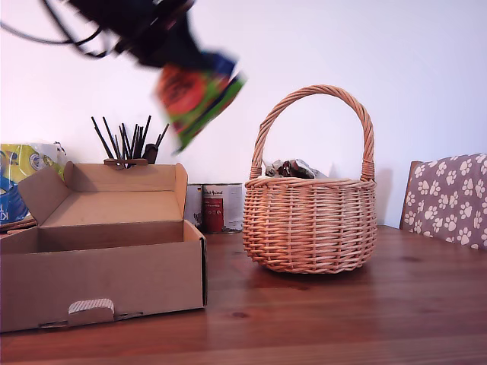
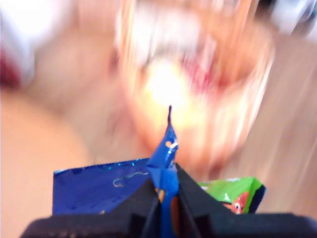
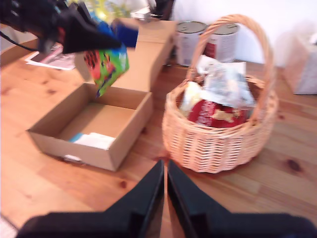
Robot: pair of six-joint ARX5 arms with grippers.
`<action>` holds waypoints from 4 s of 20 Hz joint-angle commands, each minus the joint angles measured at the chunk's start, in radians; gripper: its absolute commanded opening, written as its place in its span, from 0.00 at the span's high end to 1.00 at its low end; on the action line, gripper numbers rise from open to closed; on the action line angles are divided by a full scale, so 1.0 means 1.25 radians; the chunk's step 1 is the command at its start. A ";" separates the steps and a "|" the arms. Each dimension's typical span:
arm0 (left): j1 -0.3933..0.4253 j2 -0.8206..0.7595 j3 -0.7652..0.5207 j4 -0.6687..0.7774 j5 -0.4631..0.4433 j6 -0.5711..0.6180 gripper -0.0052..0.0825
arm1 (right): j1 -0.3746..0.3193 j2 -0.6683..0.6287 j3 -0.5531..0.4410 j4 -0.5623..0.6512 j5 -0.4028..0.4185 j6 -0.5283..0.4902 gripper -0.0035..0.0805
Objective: Move the bags of Easter eggs from the cardboard box on the left into the woven basket on the right side.
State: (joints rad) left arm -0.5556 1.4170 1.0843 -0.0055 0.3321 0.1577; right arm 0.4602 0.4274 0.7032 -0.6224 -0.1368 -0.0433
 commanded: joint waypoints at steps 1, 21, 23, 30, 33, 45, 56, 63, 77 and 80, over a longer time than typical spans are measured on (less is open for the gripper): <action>-0.019 0.021 -0.007 0.084 0.003 -0.025 0.96 | 0.003 -0.009 -0.001 0.007 0.014 0.001 0.97; -0.112 0.562 0.315 0.285 -0.058 -0.042 0.96 | 0.003 -0.017 -0.001 0.012 0.014 0.013 0.97; -0.113 0.564 0.315 0.177 -0.063 -0.042 0.96 | 0.003 -0.017 -0.001 0.022 0.014 0.013 0.97; -0.112 0.563 0.322 0.046 -0.063 -0.036 0.95 | 0.003 -0.017 -0.001 0.049 0.014 0.013 0.97; -0.112 0.562 0.358 0.019 -0.063 -0.036 0.77 | 0.003 -0.017 -0.001 0.049 0.014 0.013 0.97; -0.119 0.327 0.437 -0.393 -0.077 0.006 0.94 | 0.002 -0.014 -0.002 0.032 0.067 -0.029 0.97; -0.088 0.067 0.172 -0.267 -0.113 -0.005 0.96 | -0.019 -0.015 -0.049 0.091 0.132 0.036 0.97; 0.022 -0.271 -0.191 -0.127 -0.154 -0.052 0.96 | -0.077 -0.032 -0.117 0.192 0.094 0.086 0.97; 0.132 -0.748 -0.431 -0.211 -0.201 -0.105 0.96 | -0.082 -0.103 -0.167 0.197 0.097 0.098 0.97; 0.132 -0.733 -0.431 -0.215 -0.201 -0.105 0.96 | -0.082 -0.103 -0.167 0.140 0.097 0.098 0.97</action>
State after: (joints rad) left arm -0.3901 0.4938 0.5598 -0.2775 0.0826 0.0315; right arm 0.3660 0.2974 0.5079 -0.4381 -0.0154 0.0776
